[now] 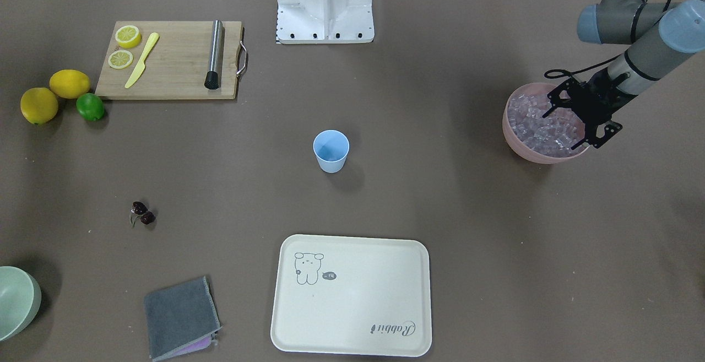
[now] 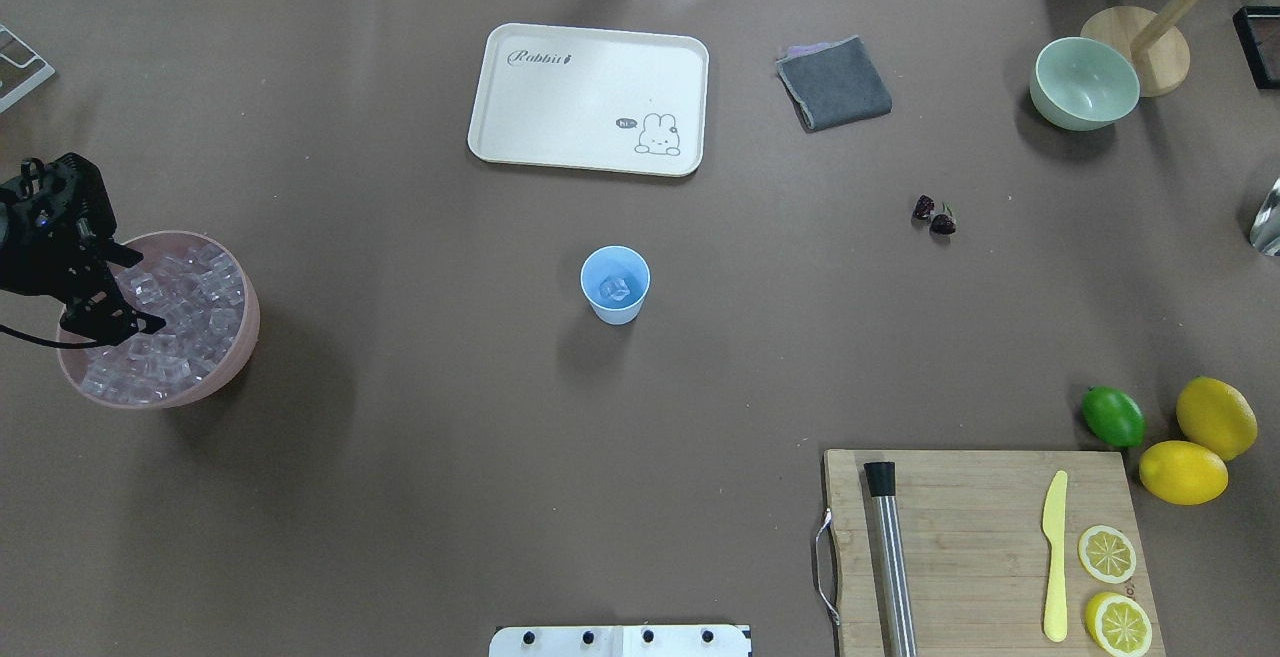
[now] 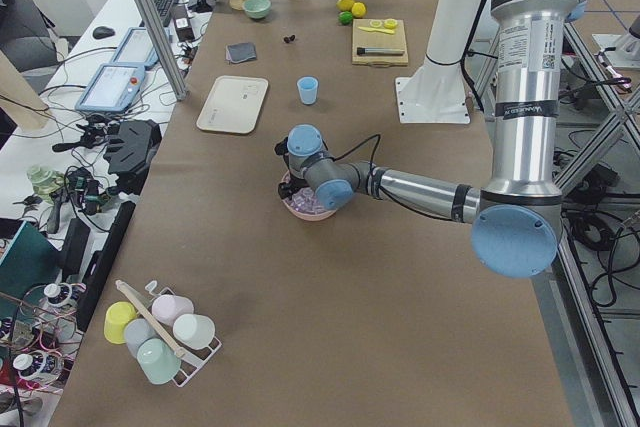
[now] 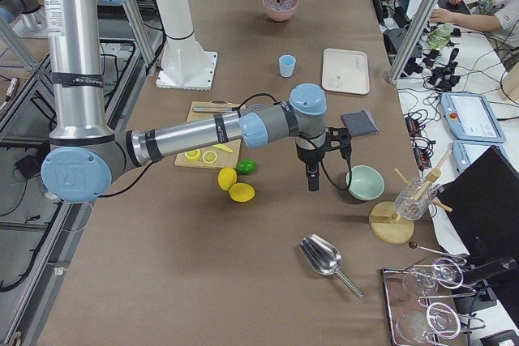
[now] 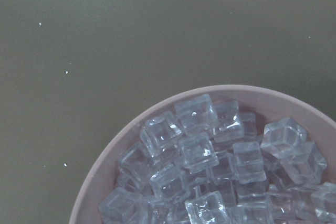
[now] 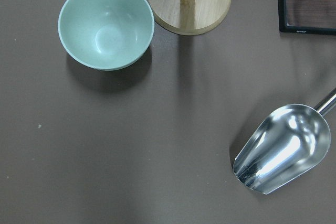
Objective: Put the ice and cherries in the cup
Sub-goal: 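Lower the left gripper into the pink bowl and grasp another ice cube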
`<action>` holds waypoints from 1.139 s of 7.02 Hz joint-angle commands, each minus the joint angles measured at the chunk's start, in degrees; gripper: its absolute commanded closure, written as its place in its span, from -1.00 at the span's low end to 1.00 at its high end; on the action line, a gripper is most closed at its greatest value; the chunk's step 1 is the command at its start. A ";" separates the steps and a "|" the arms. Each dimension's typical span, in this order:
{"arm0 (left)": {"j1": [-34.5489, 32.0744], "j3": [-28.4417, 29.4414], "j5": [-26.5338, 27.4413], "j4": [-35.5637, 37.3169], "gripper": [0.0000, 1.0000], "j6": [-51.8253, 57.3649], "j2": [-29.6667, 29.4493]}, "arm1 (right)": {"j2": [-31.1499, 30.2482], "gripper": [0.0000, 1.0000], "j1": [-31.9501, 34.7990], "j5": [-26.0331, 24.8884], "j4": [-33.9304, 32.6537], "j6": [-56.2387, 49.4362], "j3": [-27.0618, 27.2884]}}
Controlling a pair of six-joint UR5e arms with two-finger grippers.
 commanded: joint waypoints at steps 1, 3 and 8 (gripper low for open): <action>0.11 0.47 0.01 -0.04 -0.82 -0.07 0.08 | -0.12 -1.00 -0.01 -0.04 0.00 -0.05 0.10; 0.55 0.03 -0.08 -0.04 0.84 -0.68 0.25 | -0.21 -1.00 -0.01 -0.04 0.00 -0.05 0.01; 0.29 -3.92 -1.04 0.31 1.00 -6.57 0.34 | 0.05 -1.00 -0.01 -0.04 0.00 -0.05 -0.52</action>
